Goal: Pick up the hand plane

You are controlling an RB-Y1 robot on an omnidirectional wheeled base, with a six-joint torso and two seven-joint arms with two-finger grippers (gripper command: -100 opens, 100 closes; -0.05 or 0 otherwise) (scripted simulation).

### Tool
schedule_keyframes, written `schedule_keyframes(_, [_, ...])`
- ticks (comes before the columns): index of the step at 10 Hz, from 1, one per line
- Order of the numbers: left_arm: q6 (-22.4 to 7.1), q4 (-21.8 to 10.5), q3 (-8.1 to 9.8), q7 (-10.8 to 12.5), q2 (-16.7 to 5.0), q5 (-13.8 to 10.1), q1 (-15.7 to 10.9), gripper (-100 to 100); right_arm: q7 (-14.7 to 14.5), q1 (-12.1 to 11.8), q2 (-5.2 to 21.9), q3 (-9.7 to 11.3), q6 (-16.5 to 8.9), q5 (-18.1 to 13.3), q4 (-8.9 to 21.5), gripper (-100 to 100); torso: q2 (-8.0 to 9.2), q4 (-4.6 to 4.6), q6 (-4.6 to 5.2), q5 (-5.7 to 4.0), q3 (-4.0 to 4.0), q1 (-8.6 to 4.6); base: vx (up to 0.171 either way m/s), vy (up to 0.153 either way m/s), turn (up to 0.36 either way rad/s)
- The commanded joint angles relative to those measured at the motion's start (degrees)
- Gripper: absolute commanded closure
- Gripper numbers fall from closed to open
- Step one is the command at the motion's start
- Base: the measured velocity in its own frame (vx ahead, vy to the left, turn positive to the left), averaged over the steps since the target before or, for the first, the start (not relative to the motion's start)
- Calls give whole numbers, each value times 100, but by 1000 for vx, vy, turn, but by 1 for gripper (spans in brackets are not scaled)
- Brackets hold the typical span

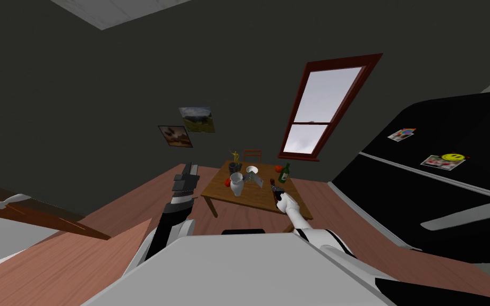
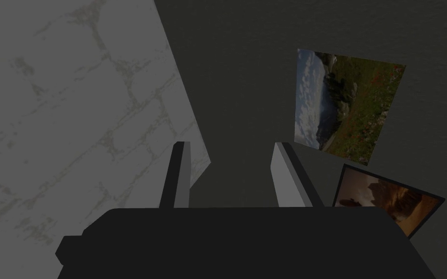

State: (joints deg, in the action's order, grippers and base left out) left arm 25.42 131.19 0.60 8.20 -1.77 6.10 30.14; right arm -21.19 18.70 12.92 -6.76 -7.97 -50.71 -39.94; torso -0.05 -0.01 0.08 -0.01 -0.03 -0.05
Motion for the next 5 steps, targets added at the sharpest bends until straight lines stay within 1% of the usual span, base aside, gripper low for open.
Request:
schedule_keyframes(1, [0, 0, 0, 0, 0, 0, 0, 0, 6, 93, -51, -124, 7, -183, 274, -100, 0, 0, 0, 0, 0, 0, 11, -8, 35])
schedule_keyframes(2, [0, 0, 0, 0, 0, 0, 0, 0, 2, 143, -72, -144, -37, -249, 448, -100, 0, 0, -1, 0, 0, 1, 23, -16, 57])
schedule_keyframes(4, [0, 0, 0, 0, 0, 0, 0, 0, 2, 143, -72, -144, -37, -236, 448, -100, -3, -1, 0, 0, -2, -1, 18, -10, 6])
schedule_keyframes(5, [0, 0, 0, 0, 0, 0, 0, 0, 0, 185, -92, -161, -73, -303, 591, -100, -1, 0, 0, 0, 0, 2, 15, -5, 31])
